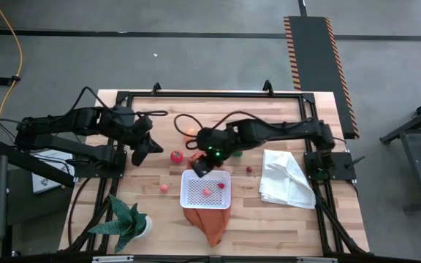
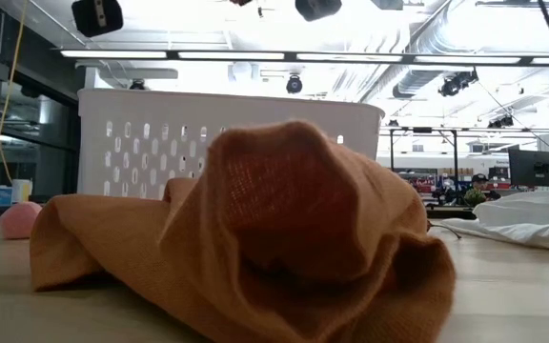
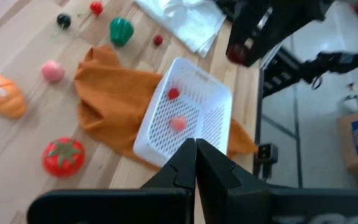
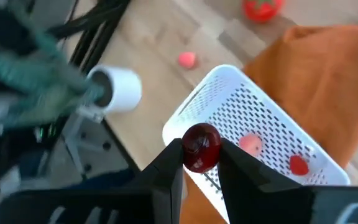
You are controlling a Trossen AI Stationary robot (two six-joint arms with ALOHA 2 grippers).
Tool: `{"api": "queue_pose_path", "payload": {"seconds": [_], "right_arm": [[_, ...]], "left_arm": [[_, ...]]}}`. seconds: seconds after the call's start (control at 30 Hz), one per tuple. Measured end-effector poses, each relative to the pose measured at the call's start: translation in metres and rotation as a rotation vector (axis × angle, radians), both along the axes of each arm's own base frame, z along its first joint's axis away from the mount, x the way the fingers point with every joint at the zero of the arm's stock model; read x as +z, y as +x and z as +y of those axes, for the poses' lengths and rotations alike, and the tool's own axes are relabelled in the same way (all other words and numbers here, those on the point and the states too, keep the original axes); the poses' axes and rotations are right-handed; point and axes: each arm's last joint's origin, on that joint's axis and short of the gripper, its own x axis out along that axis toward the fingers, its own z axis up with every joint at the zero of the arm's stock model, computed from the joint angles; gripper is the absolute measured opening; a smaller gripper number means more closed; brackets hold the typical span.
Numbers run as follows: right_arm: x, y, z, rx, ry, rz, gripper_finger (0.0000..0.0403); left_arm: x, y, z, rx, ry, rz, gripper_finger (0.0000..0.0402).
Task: Pick and placing Produce into tupperware
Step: Put the bottom red cherry into the white basket
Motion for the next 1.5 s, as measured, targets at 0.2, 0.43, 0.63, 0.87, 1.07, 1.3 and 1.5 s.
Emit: {"api": "queue_pose_path", "payload": {"seconds": [0.2, 0.43, 0.63, 0.87, 1.07, 1.3, 1.5], "right_arm": [[-0.012, 0.002, 0.003, -0.209, 0.02, 0.147, 0.0069], [-0.039, 0.007, 0.01, -0.368, 0.063, 0.266, 0.0069], [-0.057, 0.016, 0.012, -0.45, 0.098, 0.31, 0.0069], [-0.079, 0.027, 0.018, -0.485, 0.152, 0.365, 0.0069], [-0.092, 0.033, 0.032, -0.503, 0.179, 0.369, 0.0069], [-0.112, 0.04, 0.042, -0.516, 0.199, 0.413, 0.0069], [-0.133, 0.046, 0.045, -0.513, 0.196, 0.459, 0.0069]], "left_arm": [[-0.005, -0.008, -0.001, -0.032, 0.018, 0.077, 0.0001], [0.001, -0.015, -0.003, -0.071, 0.056, 0.016, 0.0001], [0.004, -0.023, -0.004, -0.082, 0.076, -0.018, 0.0001], [0.008, -0.034, -0.005, -0.089, 0.092, -0.047, 0.0001], [0.01, -0.039, -0.006, -0.093, 0.107, -0.066, 0.0001], [0.01, -0.039, -0.006, -0.102, 0.119, -0.066, 0.0001], [0.009, -0.04, -0.006, -0.103, 0.117, -0.058, 0.0001]]}}
